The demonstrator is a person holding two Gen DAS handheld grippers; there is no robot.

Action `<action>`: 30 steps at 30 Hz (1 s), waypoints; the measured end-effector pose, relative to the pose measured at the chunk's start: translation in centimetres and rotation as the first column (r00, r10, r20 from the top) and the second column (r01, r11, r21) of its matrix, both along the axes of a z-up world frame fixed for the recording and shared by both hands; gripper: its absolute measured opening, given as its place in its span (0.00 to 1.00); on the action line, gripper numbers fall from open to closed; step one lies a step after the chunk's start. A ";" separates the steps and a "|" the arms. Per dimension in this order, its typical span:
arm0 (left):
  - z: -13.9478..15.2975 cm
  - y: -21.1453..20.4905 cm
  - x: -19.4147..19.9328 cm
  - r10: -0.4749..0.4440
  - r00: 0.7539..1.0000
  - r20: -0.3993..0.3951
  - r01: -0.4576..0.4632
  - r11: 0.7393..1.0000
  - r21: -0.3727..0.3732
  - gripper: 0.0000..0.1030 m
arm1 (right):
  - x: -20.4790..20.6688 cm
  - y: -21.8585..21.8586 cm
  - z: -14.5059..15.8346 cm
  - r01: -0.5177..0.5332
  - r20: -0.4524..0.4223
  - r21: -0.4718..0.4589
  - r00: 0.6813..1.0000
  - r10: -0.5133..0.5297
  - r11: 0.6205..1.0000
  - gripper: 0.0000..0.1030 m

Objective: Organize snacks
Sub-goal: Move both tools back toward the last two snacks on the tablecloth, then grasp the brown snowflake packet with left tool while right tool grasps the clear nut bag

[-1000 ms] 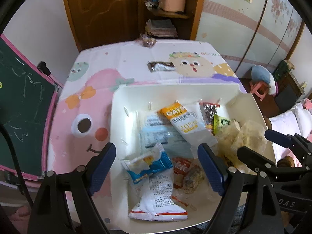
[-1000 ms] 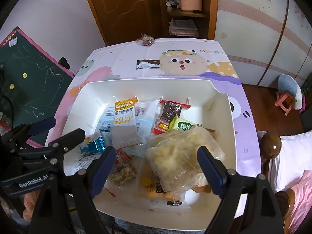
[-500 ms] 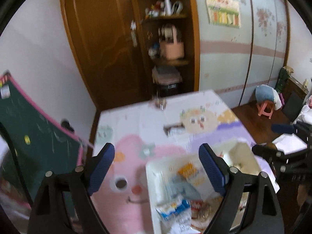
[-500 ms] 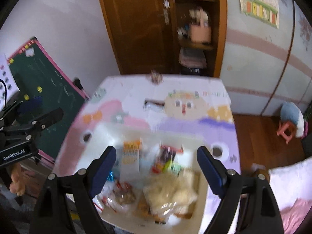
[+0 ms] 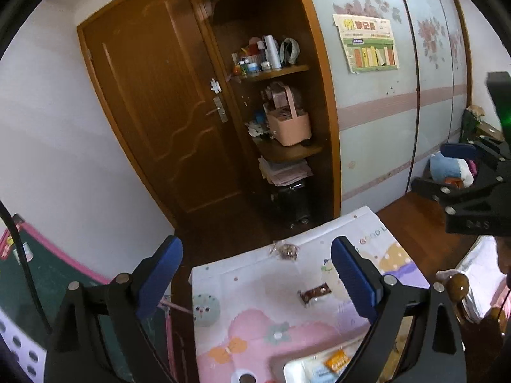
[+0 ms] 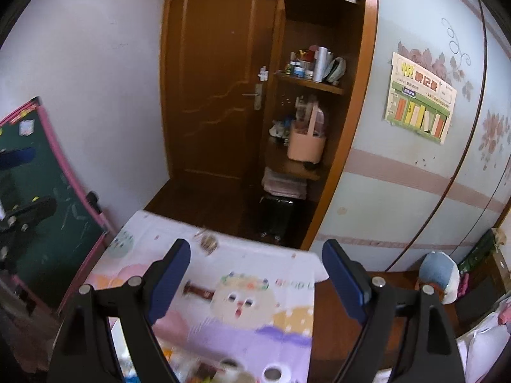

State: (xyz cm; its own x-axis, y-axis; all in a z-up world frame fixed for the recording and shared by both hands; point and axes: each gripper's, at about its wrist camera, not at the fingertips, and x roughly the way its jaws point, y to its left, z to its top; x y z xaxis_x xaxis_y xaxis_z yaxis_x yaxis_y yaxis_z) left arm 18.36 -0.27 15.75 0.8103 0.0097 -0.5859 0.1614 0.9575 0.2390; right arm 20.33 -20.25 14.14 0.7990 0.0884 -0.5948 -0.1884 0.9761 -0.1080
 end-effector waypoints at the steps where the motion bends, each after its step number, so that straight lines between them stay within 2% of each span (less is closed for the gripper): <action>1: -0.4 0.0 1.3 -0.004 1.000 -0.008 0.004 1.000 -0.002 0.91 | 1.7 0.0 -0.1 0.017 -0.002 0.003 1.000 -0.017 1.000 0.83; 3: -2.2 -0.5 3.9 -0.028 0.999 -0.039 0.028 1.000 0.000 0.91 | 4.6 -0.1 -0.8 0.034 -0.023 0.026 0.999 -0.033 0.999 0.83; 8: -11.4 -2.6 9.2 -0.131 0.975 -0.180 0.139 0.990 0.033 0.91 | 11.4 0.3 -5.0 0.044 -0.121 0.053 0.992 -0.037 0.998 0.83; 11: -18.5 -3.7 11.8 -0.191 0.939 -0.287 0.219 0.973 0.066 0.91 | 14.6 0.5 -8.7 0.063 -0.185 0.036 0.981 -0.056 0.997 0.83; 16: -27.4 -4.1 14.0 -0.256 0.872 -0.416 0.302 0.952 0.047 0.91 | 18.1 -0.5 -16.0 0.086 -0.327 0.072 0.943 -0.057 0.994 0.83; 17: -29.4 -4.1 14.1 -0.273 0.853 -0.444 0.324 0.945 0.041 0.91 | 18.5 -0.8 -17.2 0.089 -0.350 0.078 0.935 -0.057 0.993 0.83; 21: -34.4 -4.5 14.9 -0.321 0.786 -0.529 0.404 0.914 0.045 0.90 | 19.5 -1.5 -21.5 0.098 -0.422 0.071 0.905 -0.059 0.993 0.83; 23: -36.0 -4.8 15.1 -0.331 0.761 -0.558 0.433 0.900 0.057 0.89 | 19.6 -1.6 -22.7 0.096 -0.436 0.068 0.898 -0.057 0.993 0.83; 26: -37.9 -5.1 15.6 -0.329 0.740 -0.586 0.465 0.880 0.094 0.88 | 20.1 -1.5 -24.0 0.092 -0.456 0.067 0.889 -0.051 0.994 0.83; 27: -38.3 -5.2 15.8 -0.326 0.735 -0.594 0.467 0.879 0.096 0.83 | 20.4 -1.5 -24.4 0.091 -0.460 0.062 0.887 -0.052 0.994 0.83; 30: -39.5 -5.2 16.4 -0.326 0.711 -0.623 0.468 0.880 0.074 0.80 | 20.9 -0.9 -25.4 0.087 -0.474 0.068 0.879 -0.045 0.994 0.83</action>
State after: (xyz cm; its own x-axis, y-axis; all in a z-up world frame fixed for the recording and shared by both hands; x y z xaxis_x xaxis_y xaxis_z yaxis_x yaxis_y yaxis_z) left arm 34.75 -5.50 -23.79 0.2734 -0.0535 -0.9604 0.6886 0.7081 0.1565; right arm 41.18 -21.16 -11.25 0.4320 0.1122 -0.8949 -0.1314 0.9895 0.0606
